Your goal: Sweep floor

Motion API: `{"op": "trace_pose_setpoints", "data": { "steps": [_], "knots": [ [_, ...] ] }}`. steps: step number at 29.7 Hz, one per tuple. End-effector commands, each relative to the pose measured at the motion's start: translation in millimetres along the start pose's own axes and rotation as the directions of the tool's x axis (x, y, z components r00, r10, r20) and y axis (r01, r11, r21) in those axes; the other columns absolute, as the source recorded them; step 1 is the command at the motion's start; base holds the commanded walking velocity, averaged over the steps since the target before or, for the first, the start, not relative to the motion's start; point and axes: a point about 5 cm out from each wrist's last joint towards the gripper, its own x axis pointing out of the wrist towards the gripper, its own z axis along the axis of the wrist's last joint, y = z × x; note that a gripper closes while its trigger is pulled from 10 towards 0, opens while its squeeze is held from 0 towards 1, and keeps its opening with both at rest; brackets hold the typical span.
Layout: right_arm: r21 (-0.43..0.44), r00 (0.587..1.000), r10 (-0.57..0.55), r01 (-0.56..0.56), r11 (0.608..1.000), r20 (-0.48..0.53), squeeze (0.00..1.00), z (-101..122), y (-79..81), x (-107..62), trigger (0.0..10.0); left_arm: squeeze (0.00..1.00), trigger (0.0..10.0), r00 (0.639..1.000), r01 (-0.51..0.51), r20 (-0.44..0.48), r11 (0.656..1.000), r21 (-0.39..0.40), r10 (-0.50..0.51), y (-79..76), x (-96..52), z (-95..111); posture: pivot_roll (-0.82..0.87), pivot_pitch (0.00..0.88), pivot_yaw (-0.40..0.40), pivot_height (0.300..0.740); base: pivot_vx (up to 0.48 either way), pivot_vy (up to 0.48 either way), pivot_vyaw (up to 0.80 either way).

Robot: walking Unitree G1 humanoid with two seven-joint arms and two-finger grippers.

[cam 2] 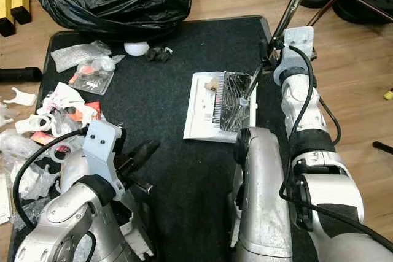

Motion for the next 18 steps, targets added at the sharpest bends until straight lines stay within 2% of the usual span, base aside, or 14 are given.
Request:
{"op": "trace_pose_setpoints", "data": {
  "steps": [1, 5, 6, 7, 8, 10, 18],
  "knots": [
    [0.006, 1.0, -0.012, 0.012, 1.0, -0.001, 0.0, -3.3, -6.8, -1.1, 10.0, 0.0, 10.0, 1.0, -0.011, -0.023, 1.0, -0.012, 0.011, -1.7, -4.6, -2.4, -0.03, 0.438, -0.041, 0.316, 0.0, 0.0, 0.0],
    [0.012, 1.0, -0.004, 0.004, 1.0, 0.01, 0.0, -1.3, -6.7, 0.8, 10.0, 0.0, 10.0, 1.0, -0.01, -0.02, 1.0, -0.017, 0.01, -2.5, -7.0, 0.7, -0.03, 0.455, -0.039, 0.316, 0.0, 0.0, 0.0],
    [0.015, 1.0, -0.003, 0.003, 1.0, 0.013, 0.0, -1.2, -6.6, 1.1, 6.3, 0.0, 10.0, 1.0, -0.01, -0.019, 1.0, -0.018, 0.01, -2.8, -7.8, 1.4, -0.02, 0.458, -0.038, 0.316, 0.0, 0.0, 0.0],
    [0.016, 1.0, -0.002, 0.002, 1.0, 0.016, 0.0, -1.2, -6.5, 1.3, 4.7, 0.0, 10.0, 1.0, -0.011, -0.02, 1.0, -0.019, 0.01, -2.9, -8.3, 1.9, -0.02, 0.458, -0.038, 0.316, 0.0, 0.0, 0.0],
    [0.016, 1.0, -0.002, 0.002, 1.0, 0.016, 0.0, -1.2, -6.5, 1.3, 4.7, 0.0, 10.0, 1.0, -0.011, -0.02, 1.0, -0.019, 0.01, -2.9, -8.3, 1.9, -0.02, 0.458, -0.038, 0.316, 0.0, 0.0, 0.0],
    [0.014, 1.0, -0.002, 0.002, 1.0, 0.03, 0.0, 0.4, -7.0, 1.7, 0.0, 0.0, 10.0, 1.0, -0.011, -0.02, 1.0, -0.021, 0.011, -3.2, -9.9, 3.5, -0.02, 0.474, -0.035, 0.316, 0.0, 0.0, 0.0],
    [0.029, 0.997, -0.031, 0.029, 0.999, 0.067, 0.0, 4.9, -13.4, 2.6, 0.0, 0.0, 10.0, 1.0, -0.009, -0.025, 0.999, -0.033, 0.008, -4.6, -15.3, 6.9, -0.01, 0.493, -0.031, 0.316, 0.0, 0.0, 0.0]
  ]
}}
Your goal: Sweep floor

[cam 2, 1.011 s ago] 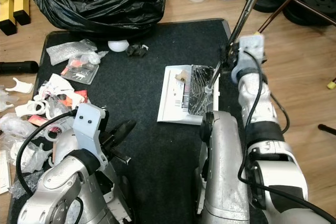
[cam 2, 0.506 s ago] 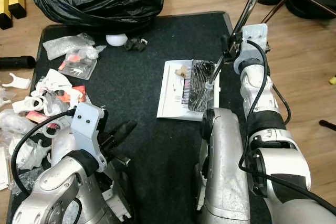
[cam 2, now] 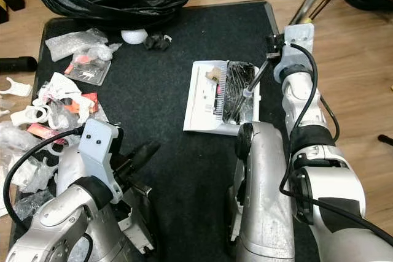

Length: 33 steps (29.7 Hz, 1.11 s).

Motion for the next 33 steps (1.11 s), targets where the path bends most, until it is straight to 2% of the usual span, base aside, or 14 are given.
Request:
{"op": "trace_pose_setpoints", "data": {
  "steps": [1, 11, 12, 13, 14, 15, 17, 24, 25, 27, 28, 29, 32, 33],
  "knots": [
    [-0.01, 0.999, -0.038, 0.038, 0.999, 0.003, 0.0, -3.3, -9.8, -2.8, 0.0, 0.0, 10.0, 0.999, -0.033, -0.035, 0.999, -0.017, 0.032, 0.8, -6.0, -4.3, -0.01, 0.493, -0.031, 0.316, 0.0, 0.0, 0.0],
    [0.075, 0.998, -0.05, 0.048, 0.996, 0.034, 0.0, -1.2, -11.2, -2.9, 0.0, 0.0, 10.0, 0.999, -0.034, -0.038, 0.999, -0.02, 0.033, 1.1, -6.0, -4.1, -0.01, 0.487, -0.034, 0.316, 0.0, 0.0, 0.0],
    [0.146, 0.997, -0.065, 0.057, 0.988, 0.052, 0.0, 0.8, -13.5, -2.9, 0.0, 0.0, 10.0, 0.999, -0.035, -0.039, 0.999, -0.022, 0.034, 1.6, -4.8, -4.5, -0.01, 0.479, -0.035, 0.316, 0.0, 0.0, 0.0],
    [0.146, 0.997, -0.065, 0.057, 0.988, 0.052, 0.0, 0.8, -13.5, -2.9, 0.0, 0.0, 10.0, 0.999, -0.035, -0.039, 0.999, -0.022, 0.034, 1.6, -4.8, -4.5, -0.01, 0.479, -0.035, 0.316, 0.0, 0.0, 0.0],
    [0.224, 0.994, -0.085, 0.067, 0.972, 0.073, 0.0, 3.0, -17.0, -3.2, 0.0, 0.0, 10.0, 0.999, -0.036, -0.038, 0.999, -0.024, 0.035, 2.5, -3.2, -5.2, -0.01, 0.469, -0.038, 0.316, 0.0, 0.0, 0.0],
    [0.224, 0.994, -0.085, 0.067, 0.972, 0.073, 0.0, 3.0, -17.0, -3.2, 0.0, 0.0, 10.0, 0.999, -0.036, -0.038, 0.999, -0.024, 0.035, 2.5, -3.2, -5.2, -0.01, 0.469, -0.038, 0.316, 0.0, 0.0, 0.0],
    [0.337, 0.988, -0.121, 0.081, 0.938, 0.098, 0.0, 4.8, -24.1, -4.7, 0.0, 0.0, 10.0, 0.999, -0.038, -0.036, 0.999, -0.03, 0.037, 4.1, 0.2, -6.4, -0.02, 0.456, -0.042, 0.316, 0.0, 0.0, 0.0],
    [0.331, 0.987, -0.127, 0.086, 0.94, 0.101, 0.0, 0.6, -29.9, -10.7, 0.0, 0.0, 10.0, 0.999, -0.043, -0.027, 0.998, -0.035, 0.042, 5.9, 6.9, -8.6, -0.04, 0.431, -0.053, 0.316, 0.0, 0.0, 0.0],
    [0.355, 0.986, -0.136, 0.094, 0.93, 0.097, 0.0, -1.1, -31.8, -12.8, 1.1, 0.0, 10.0, 0.999, -0.045, -0.024, 0.998, -0.037, 0.044, 6.3, 8.2, -9.2, -0.05, 0.419, -0.058, 0.316, 0.0, 0.0, 0.0],
    [0.374, 0.985, -0.143, 0.099, 0.922, 0.093, 0.0, -2.2, -33.2, -14.4, 1.1, 0.0, 10.0, 0.999, -0.045, -0.022, 0.998, -0.038, 0.044, 6.6, 9.0, -9.6, -0.05, 0.419, -0.058, 0.316, 0.0, 0.0, 0.0],
    [0.408, 0.984, -0.152, 0.104, 0.907, 0.088, 0.0, -1.6, -34.9, -15.3, 10.0, 0.0, 10.0, 0.999, -0.046, -0.02, 0.998, -0.04, 0.046, 6.7, 10.2, -10.0, -0.05, 0.409, -0.06, 0.316, 0.0, 0.0, 0.0],
    [0.408, 0.984, -0.152, 0.104, 0.907, 0.088, 0.0, -1.6, -34.9, -15.3, 10.0, 0.0, 10.0, 0.999, -0.046, -0.02, 0.998, -0.04, 0.046, 6.7, 10.2, -10.0, -0.05, 0.409, -0.06, 0.316, 0.0, 0.0, 0.0],
    [0.556, 0.977, -0.172, 0.073, 0.828, 0.128, 0.0, 8.6, -40.3, -17.3, 10.0, 0.0, 10.0, 0.999, -0.048, -0.016, 0.998, -0.046, 0.048, 7.5, 14.3, -12.9, -0.06, 0.383, -0.063, 0.321, 0.0, 0.0, 0.0],
    [0.556, 0.977, -0.172, 0.073, 0.828, 0.128, 0.0, 8.6, -40.3, -17.3, 10.0, 0.0, 10.0, 0.999, -0.048, -0.016, 0.998, -0.046, 0.048, 7.5, 14.3, -12.9, -0.06, 0.383, -0.063, 0.321, 0.0, 0.0, 0.0]
  ]
}}
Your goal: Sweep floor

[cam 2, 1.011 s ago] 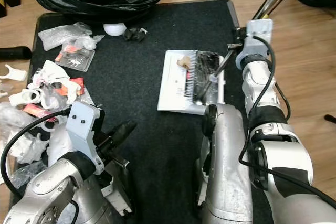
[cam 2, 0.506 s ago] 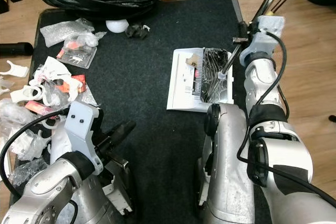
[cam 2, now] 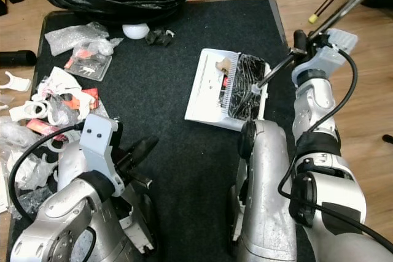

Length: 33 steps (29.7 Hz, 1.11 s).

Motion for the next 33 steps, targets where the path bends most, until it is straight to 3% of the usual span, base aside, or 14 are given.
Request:
{"op": "trace_pose_setpoints", "data": {
  "steps": [1, 11, 23, 27, 28, 30, 33],
  "knots": [
    [0.09, 0.995, 0.017, -0.026, 0.996, 0.096, 0.0, 18.5, 1.5, 1.7, 10.0, 0.0, 10.0, 1.0, 0.004, -0.029, 1.0, -0.014, -0.005, -1.5, -1.2, -8.5, -0.06, 0.383, -0.063, 0.326, 0.0, 0.0, 0.0],
    [0.26, 0.983, 0.025, -0.073, 0.963, 0.181, 0.0, 44.0, 1.9, -2.3, 10.0, 0.0, 10.0, 0.999, -0.012, -0.034, 1.0, 0.0, 0.012, 0.8, 9.4, -17.3, -0.07, 0.31, -0.081, 0.351, 0.0, 0.0, 0.0],
    [0.297, 0.987, 0.097, -0.133, 0.946, 0.132, 0.0, 43.2, 17.3, -8.7, 10.0, 0.0, 10.0, 0.997, -0.067, -0.047, 0.998, -0.003, 0.066, 9.4, 26.5, -32.0, -0.09, 0.215, -0.112, 0.406, 0.0, 0.0, 0.0],
    [0.297, 0.986, 0.103, -0.137, 0.945, 0.128, 0.0, 44.0, 17.8, -11.6, 10.0, 0.0, 10.0, 0.994, -0.106, -0.032, 0.994, 0.018, 0.107, 16.0, 28.1, -31.3, -0.09, 0.203, -0.117, 0.416, 0.0, 0.0, 0.0],
    [0.296, 0.986, 0.112, -0.145, 0.944, 0.126, 0.0, 46.7, 17.2, -17.2, 10.0, 0.0, 10.0, 0.98, -0.197, -0.02, 0.98, 0.033, 0.198, 34.0, 30.6, -28.8, -0.1, 0.179, -0.121, 0.426, 0.0, 0.0, 0.0],
    [0.296, 0.986, 0.112, -0.145, 0.944, 0.126, 0.0, 46.7, 17.2, -17.2, 10.0, 0.0, 10.0, 0.98, -0.197, -0.02, 0.98, 0.033, 0.198, 34.0, 30.6, -28.8, -0.1, 0.179, -0.121, 0.426, 0.0, 0.0, 0.0],
    [0.293, 0.986, 0.11, -0.143, 0.945, 0.124, 0.0, 48.7, 14.5, -22.3, 10.0, 0.0, 10.0, 0.973, -0.231, 0.02, 0.972, 0.037, 0.231, 45.7, 34.6, -19.5, -0.1, 0.159, -0.116, 0.436, 0.0, 0.0, 0.0]
  ]
}}
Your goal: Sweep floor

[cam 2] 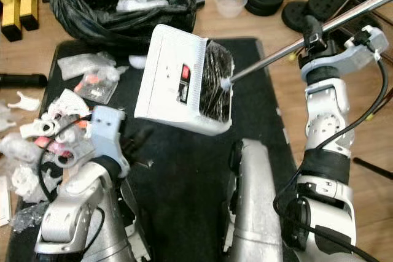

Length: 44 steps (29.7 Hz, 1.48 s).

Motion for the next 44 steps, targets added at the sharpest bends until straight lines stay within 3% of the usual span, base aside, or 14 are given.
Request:
{"op": "trace_pose_setpoints", "data": {
  "steps": [1, 12, 34, 44],
  "knots": [
    [0.027, 0.998, 0.015, -0.017, 0.999, 0.068, 0.0, 15.9, 1.2, -3.1, 10.0, 0.0, 10.0, 0.999, -0.04, 0.009, 0.999, -0.004, 0.04, 5.2, 2.0, -0.2, -0.1, 0.148, -0.114, 0.441, 0.0, 0.0, 0.0],
    [0.033, 0.999, 0.002, -0.004, 0.999, 0.05, 0.0, 11.3, -0.8, -11.0, 10.0, 0.0, 10.0, 0.99, -0.027, 0.134, 0.998, -0.048, 0.033, 0.7, 23.4, 31.2, -0.1, 0.113, -0.108, 0.481, 0.0, 0.0, 0.0],
    [0.019, 1.0, 0.009, -0.009, 1.0, -0.003, 0.0, 1.7, -0.5, -12.5, 10.0, 0.0, 10.0, 0.991, -0.069, 0.111, 0.993, -0.095, 0.079, -3.3, 32.0, 17.7, -0.11, 0.075, -0.132, 0.566, 0.0, 0.0, 0.0],
    [-0.004, 1.0, 0.005, -0.005, 1.0, -0.027, 0.0, -2.1, -1.9, -14.9, 10.0, 0.0, 10.0, 0.989, -0.08, 0.116, 0.991, -0.107, 0.093, -4.4, 34.5, 15.6, -0.11, 0.068, -0.138, 0.606, -0.24, 0.0, 0.0]
  ]
}}
